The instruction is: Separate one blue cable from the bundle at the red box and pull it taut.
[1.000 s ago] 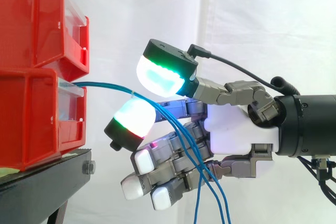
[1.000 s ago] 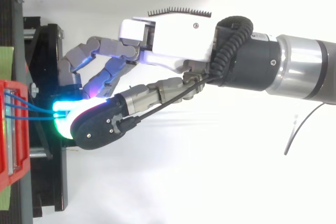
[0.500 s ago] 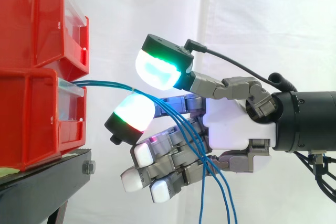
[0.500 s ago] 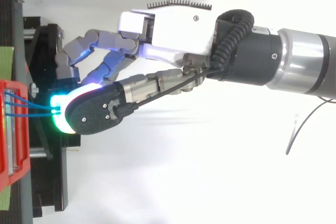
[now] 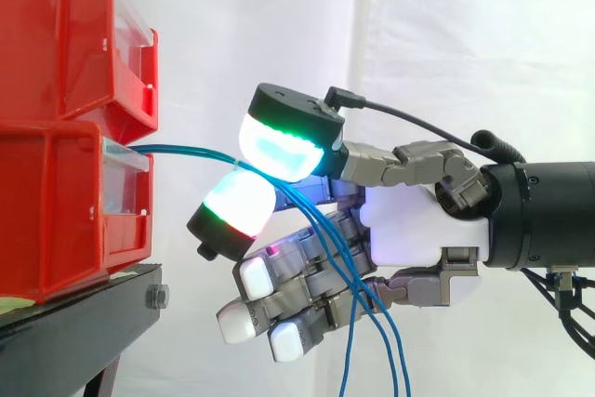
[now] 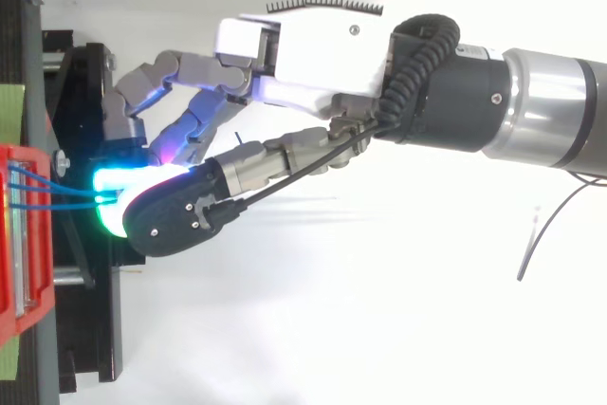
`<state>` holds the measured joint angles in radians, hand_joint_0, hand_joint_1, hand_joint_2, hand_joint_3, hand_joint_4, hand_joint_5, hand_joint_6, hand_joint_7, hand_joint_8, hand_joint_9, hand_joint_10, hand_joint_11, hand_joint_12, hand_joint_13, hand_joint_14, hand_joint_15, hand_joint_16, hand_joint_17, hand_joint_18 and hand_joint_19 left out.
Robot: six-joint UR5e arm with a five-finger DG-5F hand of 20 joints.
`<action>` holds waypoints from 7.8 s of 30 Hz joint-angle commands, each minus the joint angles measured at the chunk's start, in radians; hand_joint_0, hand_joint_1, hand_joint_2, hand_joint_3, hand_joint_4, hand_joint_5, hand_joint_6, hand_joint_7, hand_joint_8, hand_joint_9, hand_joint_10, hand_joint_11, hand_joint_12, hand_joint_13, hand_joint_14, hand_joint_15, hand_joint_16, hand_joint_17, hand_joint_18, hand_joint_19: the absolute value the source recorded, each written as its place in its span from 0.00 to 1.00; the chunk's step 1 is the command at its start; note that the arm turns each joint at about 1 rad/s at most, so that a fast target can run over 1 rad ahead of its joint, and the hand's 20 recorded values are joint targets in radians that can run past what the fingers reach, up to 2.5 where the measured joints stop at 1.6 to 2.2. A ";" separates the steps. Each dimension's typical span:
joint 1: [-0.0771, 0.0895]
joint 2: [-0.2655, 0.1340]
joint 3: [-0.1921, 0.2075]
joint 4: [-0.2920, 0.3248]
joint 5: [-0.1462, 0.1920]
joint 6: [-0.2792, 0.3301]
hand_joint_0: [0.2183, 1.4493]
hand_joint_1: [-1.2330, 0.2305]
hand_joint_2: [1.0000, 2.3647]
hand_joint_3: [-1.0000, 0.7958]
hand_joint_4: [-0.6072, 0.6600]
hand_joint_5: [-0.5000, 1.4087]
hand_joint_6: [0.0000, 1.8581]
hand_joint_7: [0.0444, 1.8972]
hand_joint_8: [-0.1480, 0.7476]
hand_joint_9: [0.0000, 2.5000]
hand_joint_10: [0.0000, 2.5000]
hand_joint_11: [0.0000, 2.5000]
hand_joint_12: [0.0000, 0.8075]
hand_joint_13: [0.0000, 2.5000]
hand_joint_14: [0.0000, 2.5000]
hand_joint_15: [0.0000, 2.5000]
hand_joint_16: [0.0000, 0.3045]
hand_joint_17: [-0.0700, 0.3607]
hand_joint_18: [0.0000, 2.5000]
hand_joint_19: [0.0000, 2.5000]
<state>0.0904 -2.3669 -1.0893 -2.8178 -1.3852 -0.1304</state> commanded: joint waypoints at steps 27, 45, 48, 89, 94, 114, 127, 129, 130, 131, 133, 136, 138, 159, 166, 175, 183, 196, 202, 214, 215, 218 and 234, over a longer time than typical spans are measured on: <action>0.006 0.000 -0.001 -0.012 0.002 0.000 0.38 0.28 0.00 0.28 0.54 0.16 0.45 0.52 0.50 0.36 0.01 0.31 0.45 0.29 0.01 0.16 0.15 0.41 0.30 0.24; 0.006 0.000 -0.001 -0.019 0.000 0.000 0.23 0.48 0.00 0.28 0.58 0.18 0.45 0.52 0.52 0.40 0.01 0.30 0.48 0.32 0.01 0.16 0.16 0.42 0.33 0.24; 0.006 0.000 -0.001 -0.017 0.000 0.000 0.23 0.48 0.00 0.28 0.58 0.18 0.45 0.52 0.53 0.40 0.01 0.30 0.48 0.32 0.01 0.16 0.17 0.43 0.33 0.24; -0.001 0.000 -0.001 -0.023 -0.011 0.000 0.33 0.42 0.01 0.34 0.55 0.18 0.44 0.56 0.51 0.40 0.01 0.31 0.46 0.31 0.01 0.17 0.15 0.41 0.32 0.26; 0.000 0.000 -0.001 -0.028 -0.011 0.002 0.32 0.33 0.01 0.42 0.54 0.18 0.44 0.60 0.51 0.39 0.01 0.32 0.47 0.31 0.01 0.17 0.16 0.41 0.31 0.26; -0.008 0.000 -0.001 -0.035 -0.018 0.002 0.40 0.26 0.00 0.28 0.49 0.17 0.48 0.61 0.49 0.38 0.01 0.32 0.44 0.31 0.01 0.16 0.15 0.40 0.32 0.23; -0.004 0.000 -0.001 -0.034 -0.018 0.000 0.23 0.26 0.00 0.28 0.54 0.18 0.46 0.56 0.52 0.41 0.01 0.31 0.48 0.32 0.01 0.16 0.16 0.42 0.34 0.25; -0.003 0.000 -0.001 -0.031 -0.018 0.000 0.24 0.26 0.00 0.28 0.54 0.18 0.46 0.55 0.53 0.41 0.01 0.32 0.48 0.32 0.01 0.16 0.16 0.42 0.34 0.25; -0.003 0.000 -0.001 -0.031 -0.018 0.000 0.24 0.26 0.00 0.28 0.55 0.18 0.46 0.56 0.52 0.41 0.01 0.31 0.47 0.32 0.01 0.16 0.16 0.42 0.34 0.25; -0.001 0.000 -0.001 -0.029 -0.018 0.000 0.23 0.26 0.00 0.28 0.54 0.19 0.46 0.55 0.53 0.41 0.01 0.31 0.48 0.32 0.01 0.16 0.16 0.42 0.35 0.25; 0.000 0.000 -0.001 -0.026 -0.018 0.000 0.22 0.26 0.00 0.28 0.55 0.19 0.46 0.55 0.53 0.42 0.01 0.32 0.48 0.33 0.01 0.16 0.17 0.43 0.35 0.25; 0.000 0.000 -0.001 -0.026 -0.018 0.000 0.20 0.28 0.00 0.28 0.56 0.19 0.45 0.56 0.54 0.43 0.01 0.31 0.49 0.33 0.01 0.17 0.17 0.44 0.36 0.25; 0.000 0.000 -0.001 -0.031 -0.018 0.000 0.20 0.29 0.00 0.28 0.56 0.19 0.45 0.55 0.54 0.43 0.01 0.31 0.50 0.34 0.01 0.16 0.17 0.44 0.36 0.25; 0.003 0.000 0.000 -0.028 -0.017 0.000 0.33 0.40 0.00 0.28 0.54 0.20 0.42 0.59 0.52 0.45 0.01 0.32 0.46 0.34 0.01 0.17 0.15 0.41 0.35 0.27; 0.003 0.000 -0.001 -0.028 -0.015 -0.002 0.33 0.35 0.01 0.36 0.52 0.19 0.43 0.63 0.54 0.45 0.01 0.32 0.47 0.34 0.01 0.17 0.15 0.41 0.35 0.27; 0.003 0.000 -0.001 -0.032 -0.018 0.000 0.44 0.22 0.00 0.28 0.45 0.18 0.47 0.67 0.51 0.43 0.01 0.33 0.46 0.32 0.01 0.16 0.15 0.41 0.34 0.25; 0.005 0.000 -0.003 -0.032 -0.018 -0.002 0.42 0.22 0.00 0.28 0.46 0.18 0.48 0.64 0.51 0.43 0.01 0.33 0.45 0.32 0.01 0.16 0.15 0.40 0.34 0.24; 0.006 0.000 -0.003 -0.031 -0.012 -0.002 0.32 0.42 0.00 0.28 0.50 0.20 0.46 0.62 0.53 0.47 0.01 0.32 0.46 0.34 0.01 0.17 0.15 0.41 0.35 0.27; 0.006 0.000 -0.003 -0.028 -0.012 -0.002 0.33 0.49 0.00 0.28 0.50 0.21 0.43 0.62 0.52 0.48 0.01 0.32 0.46 0.34 0.01 0.17 0.15 0.41 0.35 0.27; 0.011 0.000 -0.004 -0.026 -0.009 -0.002 0.34 0.52 0.00 0.28 0.58 0.22 0.41 0.65 0.53 0.49 0.01 0.31 0.47 0.34 0.01 0.17 0.16 0.41 0.35 0.28; 0.011 0.000 -0.004 -0.026 -0.009 -0.002 0.34 0.51 0.00 0.29 0.58 0.22 0.41 0.65 0.53 0.49 0.01 0.31 0.47 0.34 0.01 0.17 0.16 0.41 0.35 0.28; 0.011 0.000 -0.003 -0.026 -0.009 -0.002 0.34 0.45 0.01 0.32 0.55 0.21 0.40 0.65 0.54 0.48 0.01 0.32 0.47 0.34 0.01 0.17 0.16 0.41 0.35 0.27; 0.011 -0.002 -0.004 -0.026 -0.009 -0.002 0.43 0.23 0.00 0.29 0.48 0.17 0.46 0.66 0.52 0.44 0.01 0.34 0.47 0.32 0.01 0.16 0.16 0.41 0.34 0.25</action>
<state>0.1008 -2.3672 -1.0933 -2.8440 -1.3944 -0.1310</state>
